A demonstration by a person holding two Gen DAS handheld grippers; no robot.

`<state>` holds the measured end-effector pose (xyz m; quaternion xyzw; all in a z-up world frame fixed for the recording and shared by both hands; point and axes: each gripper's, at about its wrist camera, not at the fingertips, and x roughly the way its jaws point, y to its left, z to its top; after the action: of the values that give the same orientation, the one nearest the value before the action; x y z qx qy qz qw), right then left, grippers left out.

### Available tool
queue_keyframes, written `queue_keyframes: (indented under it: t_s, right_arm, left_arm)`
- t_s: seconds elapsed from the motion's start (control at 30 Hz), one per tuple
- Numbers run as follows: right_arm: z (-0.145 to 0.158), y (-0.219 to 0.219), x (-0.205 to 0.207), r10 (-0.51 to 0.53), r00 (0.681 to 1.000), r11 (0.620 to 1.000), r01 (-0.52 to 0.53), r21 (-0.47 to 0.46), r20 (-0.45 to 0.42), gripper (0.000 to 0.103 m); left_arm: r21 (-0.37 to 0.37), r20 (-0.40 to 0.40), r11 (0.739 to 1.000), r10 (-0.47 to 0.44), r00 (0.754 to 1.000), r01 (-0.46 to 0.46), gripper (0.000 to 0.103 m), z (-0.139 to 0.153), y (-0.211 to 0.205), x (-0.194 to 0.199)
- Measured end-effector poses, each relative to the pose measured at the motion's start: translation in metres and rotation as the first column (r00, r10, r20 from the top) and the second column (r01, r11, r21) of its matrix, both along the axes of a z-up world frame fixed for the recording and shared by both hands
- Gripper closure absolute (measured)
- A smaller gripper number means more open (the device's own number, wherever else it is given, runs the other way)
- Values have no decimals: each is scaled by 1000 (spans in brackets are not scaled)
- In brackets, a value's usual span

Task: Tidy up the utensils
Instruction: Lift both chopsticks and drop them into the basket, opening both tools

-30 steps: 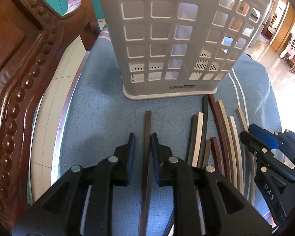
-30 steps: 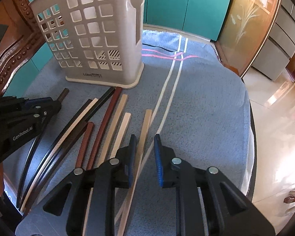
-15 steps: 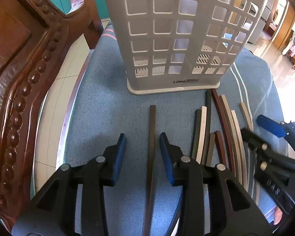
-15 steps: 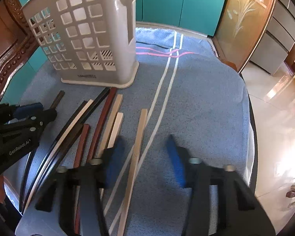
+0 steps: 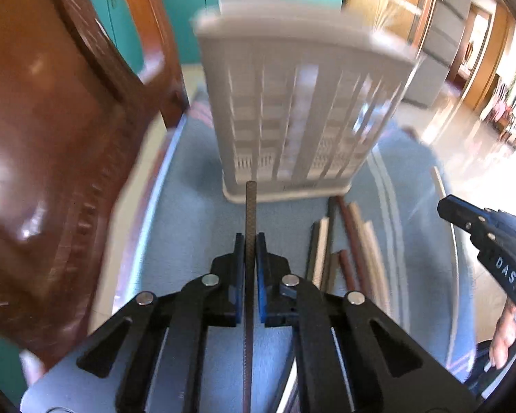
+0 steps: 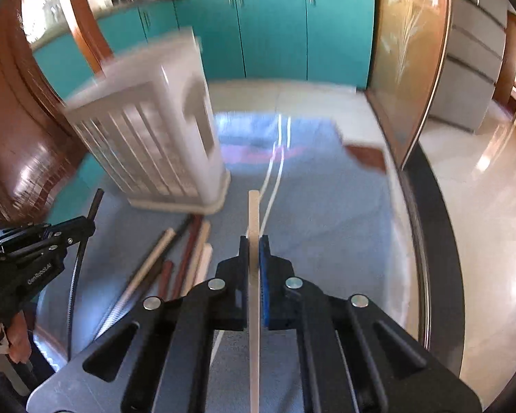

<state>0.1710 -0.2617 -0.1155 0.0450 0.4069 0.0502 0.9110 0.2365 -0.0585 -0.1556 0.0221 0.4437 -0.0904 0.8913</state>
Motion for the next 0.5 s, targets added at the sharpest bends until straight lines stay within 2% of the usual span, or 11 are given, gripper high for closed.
queue_keyframes:
  t_s: [0.13,0.3,0.43,0.5]
  right_arm:
    - [55,-15,-35,17,990,999,-23,49,137,96]
    - [116,-31,-56,19,963,993,-51,111,269,96]
    - [163,-30,-48,9,938,987,-64,148,347,96]
    - [188,-28,-41,-11,910,979,-74,190,413,96]
  left_arm:
    - [-52,117,998,-25,993,31,96,52,11,-38]
    - [-116,284,989,-57,957,94,96,129,23,-76]
    - [-166,380,979,-47,924,117,96,181,30,-79]
    - [-196,422,973,-28,906,121,96,206,32,-72]
